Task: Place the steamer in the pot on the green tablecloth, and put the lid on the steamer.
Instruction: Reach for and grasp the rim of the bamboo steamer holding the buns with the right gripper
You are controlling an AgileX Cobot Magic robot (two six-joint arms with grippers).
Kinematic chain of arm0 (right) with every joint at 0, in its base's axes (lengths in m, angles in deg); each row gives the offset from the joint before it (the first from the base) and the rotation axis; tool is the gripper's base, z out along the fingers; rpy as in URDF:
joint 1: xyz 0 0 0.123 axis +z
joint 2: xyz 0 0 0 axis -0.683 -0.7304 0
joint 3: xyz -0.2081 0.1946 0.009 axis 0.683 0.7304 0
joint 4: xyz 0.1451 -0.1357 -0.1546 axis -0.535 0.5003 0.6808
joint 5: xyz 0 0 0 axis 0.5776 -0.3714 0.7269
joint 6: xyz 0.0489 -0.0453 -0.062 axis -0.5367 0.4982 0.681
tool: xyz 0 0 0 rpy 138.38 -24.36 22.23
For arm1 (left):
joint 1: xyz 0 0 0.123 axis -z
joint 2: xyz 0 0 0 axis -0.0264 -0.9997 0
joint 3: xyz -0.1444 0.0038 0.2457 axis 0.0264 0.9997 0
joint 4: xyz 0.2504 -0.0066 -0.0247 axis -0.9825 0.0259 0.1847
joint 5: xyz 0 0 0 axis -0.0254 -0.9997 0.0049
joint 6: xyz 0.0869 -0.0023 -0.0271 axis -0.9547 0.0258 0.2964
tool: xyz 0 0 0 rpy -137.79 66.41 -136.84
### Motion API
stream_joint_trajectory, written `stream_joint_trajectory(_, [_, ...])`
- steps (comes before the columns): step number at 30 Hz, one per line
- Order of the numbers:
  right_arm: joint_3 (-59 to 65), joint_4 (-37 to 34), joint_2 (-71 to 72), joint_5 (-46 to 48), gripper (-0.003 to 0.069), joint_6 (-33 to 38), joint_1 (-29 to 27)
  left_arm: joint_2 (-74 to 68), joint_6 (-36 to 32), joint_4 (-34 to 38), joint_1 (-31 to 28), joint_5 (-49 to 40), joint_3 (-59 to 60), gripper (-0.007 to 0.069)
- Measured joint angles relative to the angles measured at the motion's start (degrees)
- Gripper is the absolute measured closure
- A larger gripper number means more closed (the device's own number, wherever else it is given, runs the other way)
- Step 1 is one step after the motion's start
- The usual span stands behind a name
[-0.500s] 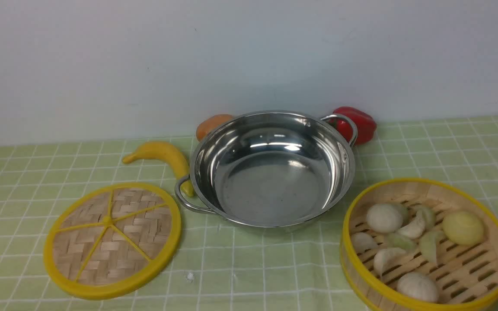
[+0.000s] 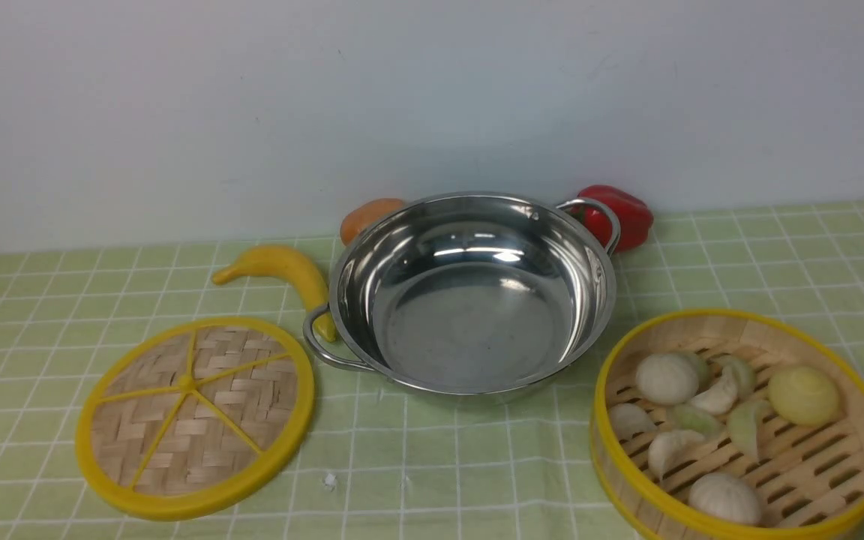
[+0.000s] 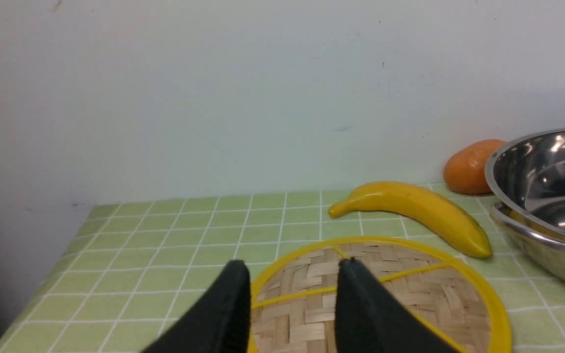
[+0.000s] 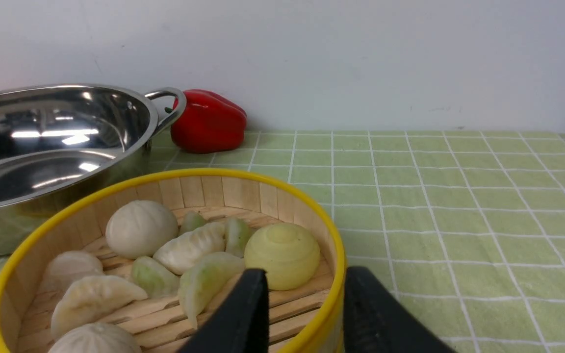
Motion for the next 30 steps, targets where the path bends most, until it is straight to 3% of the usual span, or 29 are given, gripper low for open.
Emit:
stream_joint_trajectory(10, [0.0,0.0,0.0,0.0,0.0416,0.0,0.0,0.0,0.11,0.0,0.0,0.06,0.0,0.0382])
stream_joint_trajectory(14, [0.0,-0.32,0.0,0.0,0.0416,0.0,0.0,0.0,4.39,4.18,0.0,1.56,0.0,0.0382])
stream_joint_trajectory(19, [0.0,-13.14,0.0,-1.1,0.0416,-4.75,0.0,0.0,19.64,20.0,0.0,4.71,0.0,0.0382])
stream_joint_trajectory(20, [0.0,-13.8,0.0,-1.17,0.0416,-4.75,0.0,0.0,20.1,21.03,0.0,4.71,0.0,0.0382])
stream_joint_trajectory(21, [0.0,-18.69,0.0,-1.55,0.0416,-6.47,0.0,0.0,22.97,24.24,0.0,4.71,0.0,0.0382])
stream_joint_trajectory(30, [0.0,-38.66,0.0,-5.83,0.0416,-8.23,0.0,0.0,25.54,26.2,0.0,7.28,0.0,0.0382])
